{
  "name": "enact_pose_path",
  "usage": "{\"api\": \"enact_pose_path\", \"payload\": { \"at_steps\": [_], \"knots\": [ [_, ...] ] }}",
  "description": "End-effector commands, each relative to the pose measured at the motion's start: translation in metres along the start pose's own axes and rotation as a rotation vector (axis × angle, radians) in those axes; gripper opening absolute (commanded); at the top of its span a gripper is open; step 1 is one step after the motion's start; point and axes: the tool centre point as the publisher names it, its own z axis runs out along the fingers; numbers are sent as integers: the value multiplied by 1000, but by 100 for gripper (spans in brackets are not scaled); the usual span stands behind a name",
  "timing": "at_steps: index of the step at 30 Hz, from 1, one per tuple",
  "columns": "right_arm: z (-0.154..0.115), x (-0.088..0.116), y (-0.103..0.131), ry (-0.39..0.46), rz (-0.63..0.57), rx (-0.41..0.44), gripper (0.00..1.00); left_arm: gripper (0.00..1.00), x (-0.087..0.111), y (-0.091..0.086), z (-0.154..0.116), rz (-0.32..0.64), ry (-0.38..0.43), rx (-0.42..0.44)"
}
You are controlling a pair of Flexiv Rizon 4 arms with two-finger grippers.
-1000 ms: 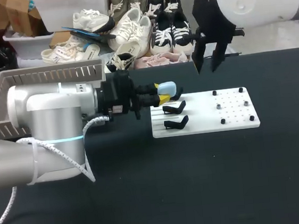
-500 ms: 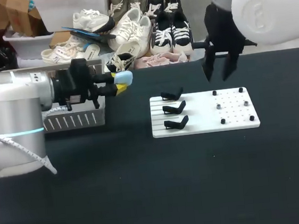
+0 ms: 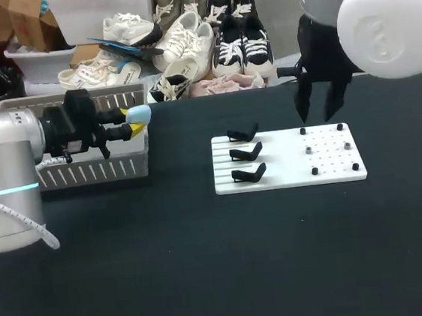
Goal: Pick up each earbud case from the left stands, insert the matching earbuds, close the lid, and place the case in the box.
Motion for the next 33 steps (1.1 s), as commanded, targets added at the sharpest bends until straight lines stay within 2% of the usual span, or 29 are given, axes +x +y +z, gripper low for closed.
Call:
{"api": "enact_pose_path", "payload": {
  "at_steps": [1, 9, 12, 21, 22, 24, 25, 26, 33],
  "knots": [
    [-1, 9, -4, -17, 12, 3, 35, 0, 8, 9, -2, -11, 26, -30],
    [5, 13, -10, 7, 40, 20, 35, 0, 32, 34, -19, -36, 85, -63],
    [7, 13, -9, 13, 44, 23, 35, 0, 41, 39, -25, -53, 111, -64],
    [9, 13, 1, 23, 43, 29, 35, 0, 63, 45, -28, -105, 122, -36],
    [9, 14, 1, 23, 42, 29, 35, 3, 65, 46, -29, -107, 119, -38],
    [9, 14, 2, 23, 40, 30, 36, 34, 67, 46, -30, -109, 108, -57],
    [9, 15, 2, 23, 39, 30, 35, 80, 66, 46, -30, -110, 102, -55],
    [9, 15, 3, 22, 39, 30, 35, 100, 65, 46, -31, -97, 94, -57],
    [5, 18, 0, 13, 42, 29, 35, 100, 47, 49, -37, -51, 54, -53]
  ]
}}
